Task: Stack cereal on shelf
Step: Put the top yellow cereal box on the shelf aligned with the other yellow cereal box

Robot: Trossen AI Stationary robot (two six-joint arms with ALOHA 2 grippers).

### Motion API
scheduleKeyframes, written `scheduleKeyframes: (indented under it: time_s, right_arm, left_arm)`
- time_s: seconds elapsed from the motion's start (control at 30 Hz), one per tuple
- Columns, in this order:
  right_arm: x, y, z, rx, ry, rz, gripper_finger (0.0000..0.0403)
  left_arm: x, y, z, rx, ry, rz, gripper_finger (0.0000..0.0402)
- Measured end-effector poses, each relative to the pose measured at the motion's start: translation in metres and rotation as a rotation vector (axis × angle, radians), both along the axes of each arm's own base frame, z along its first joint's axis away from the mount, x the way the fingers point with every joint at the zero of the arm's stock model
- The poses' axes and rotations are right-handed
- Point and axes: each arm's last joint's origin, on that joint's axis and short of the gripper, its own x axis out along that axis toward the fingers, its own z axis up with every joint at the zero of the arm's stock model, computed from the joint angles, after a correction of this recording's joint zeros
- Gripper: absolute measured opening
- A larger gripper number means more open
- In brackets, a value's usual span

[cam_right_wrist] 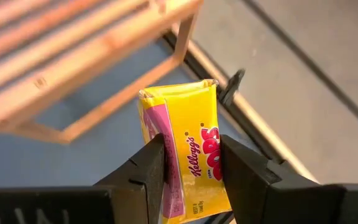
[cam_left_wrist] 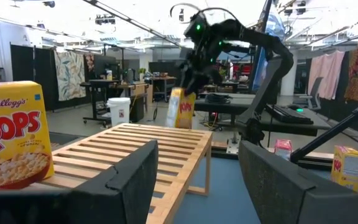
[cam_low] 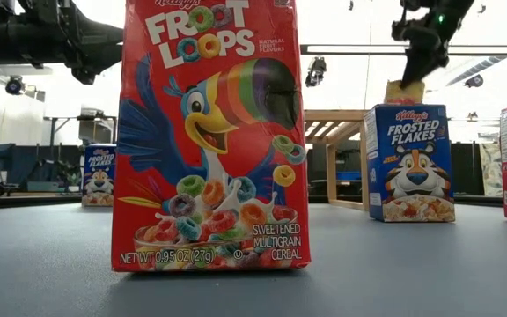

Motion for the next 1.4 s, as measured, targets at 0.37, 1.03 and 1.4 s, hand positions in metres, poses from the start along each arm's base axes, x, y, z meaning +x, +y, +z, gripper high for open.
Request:
scheduleKeyframes:
  time_s: [0.37, 1.03, 1.4]
  right_arm:
    - [0.006, 0.010, 0.061, -0.066, -0.229, 0.071, 0.0128]
    - [0.126, 0.001, 0.048, -0.004, -0.172, 0.409, 0.0127]
    - [0.169, -0.002, 0.046, -0.008, -0.025, 0.437, 0.0129]
  left_arm:
    - [0.002, 0.000, 0.000, 0.000, -0.001, 0.000, 0.0207]
    - [0.010, 0.002, 0.002, -0.018, -0.028, -0.011, 0.0207]
    - [0.019, 0.003, -0.002, -0.086, -0.019, -0.037, 0.0207]
